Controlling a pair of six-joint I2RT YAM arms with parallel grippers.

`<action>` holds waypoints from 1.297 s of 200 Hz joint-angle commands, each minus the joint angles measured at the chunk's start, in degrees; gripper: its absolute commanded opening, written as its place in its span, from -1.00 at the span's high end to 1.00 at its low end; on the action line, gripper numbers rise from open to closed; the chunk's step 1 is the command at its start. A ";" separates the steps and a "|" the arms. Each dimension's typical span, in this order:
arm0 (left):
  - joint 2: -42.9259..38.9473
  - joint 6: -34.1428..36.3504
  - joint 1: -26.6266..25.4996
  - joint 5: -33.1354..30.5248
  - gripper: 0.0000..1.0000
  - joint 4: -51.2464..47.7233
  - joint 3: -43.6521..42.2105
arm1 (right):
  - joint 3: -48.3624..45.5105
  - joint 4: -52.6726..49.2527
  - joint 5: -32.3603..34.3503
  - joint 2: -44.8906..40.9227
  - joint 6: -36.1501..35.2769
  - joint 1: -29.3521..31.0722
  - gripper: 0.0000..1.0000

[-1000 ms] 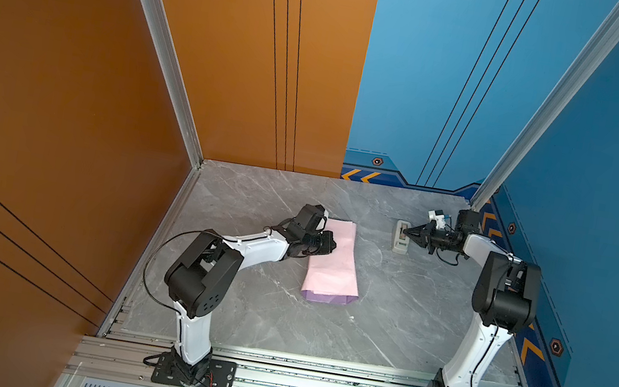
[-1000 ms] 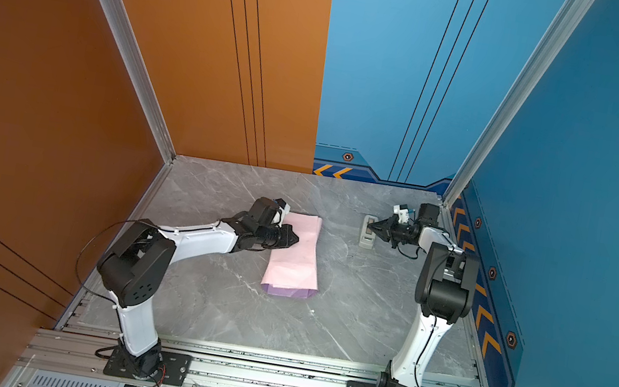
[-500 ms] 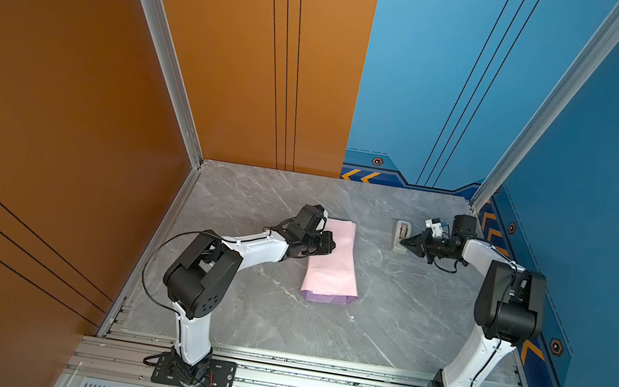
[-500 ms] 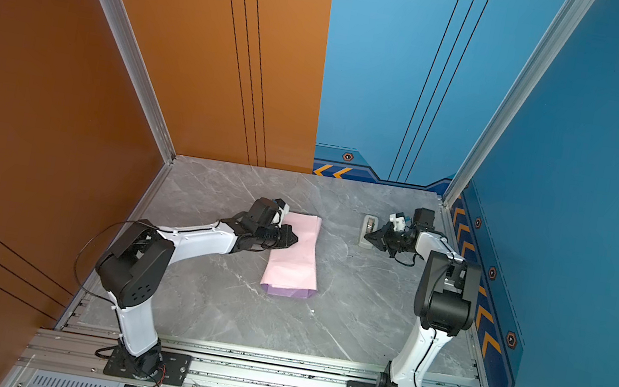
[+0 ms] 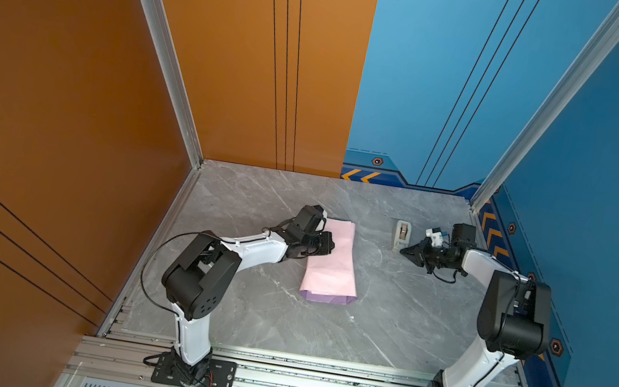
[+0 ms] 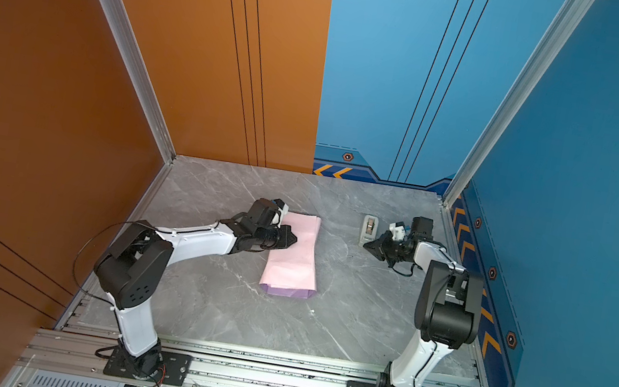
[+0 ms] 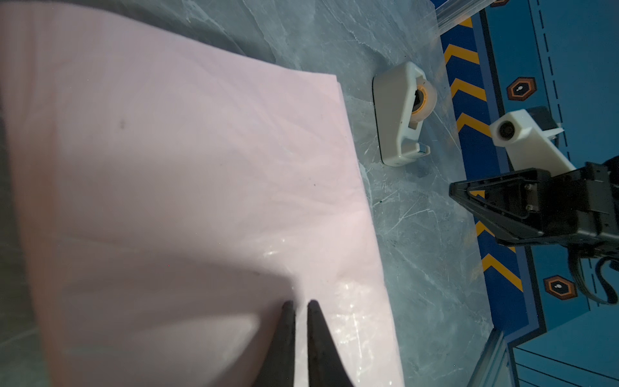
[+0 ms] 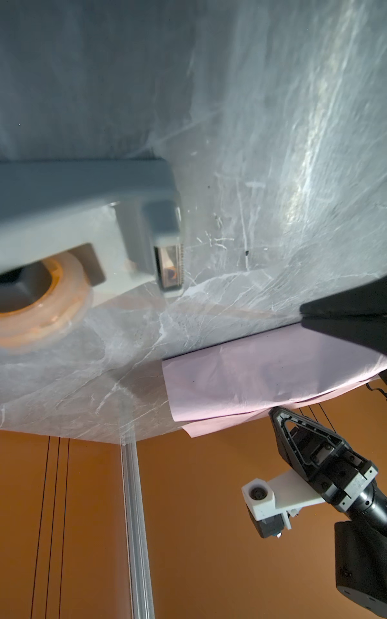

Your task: Wrap the gift box in paper

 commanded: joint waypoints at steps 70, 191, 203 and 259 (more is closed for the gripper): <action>0.22 0.87 -0.17 -1.98 0.76 -4.80 -1.67 | -2.32 2.89 -0.81 -3.51 2.23 -1.01 1.00; 0.44 0.96 -0.71 -2.13 0.76 -5.00 -1.51 | -4.31 1.37 -1.33 -0.67 0.06 -2.05 1.00; 0.52 0.93 -0.64 -2.13 0.76 -5.02 -1.49 | -4.56 1.45 -1.03 -0.22 0.13 -2.05 1.00; 0.84 0.95 -0.66 -2.05 0.76 -5.12 -1.30 | -4.63 2.02 -0.37 2.56 0.14 -1.58 1.00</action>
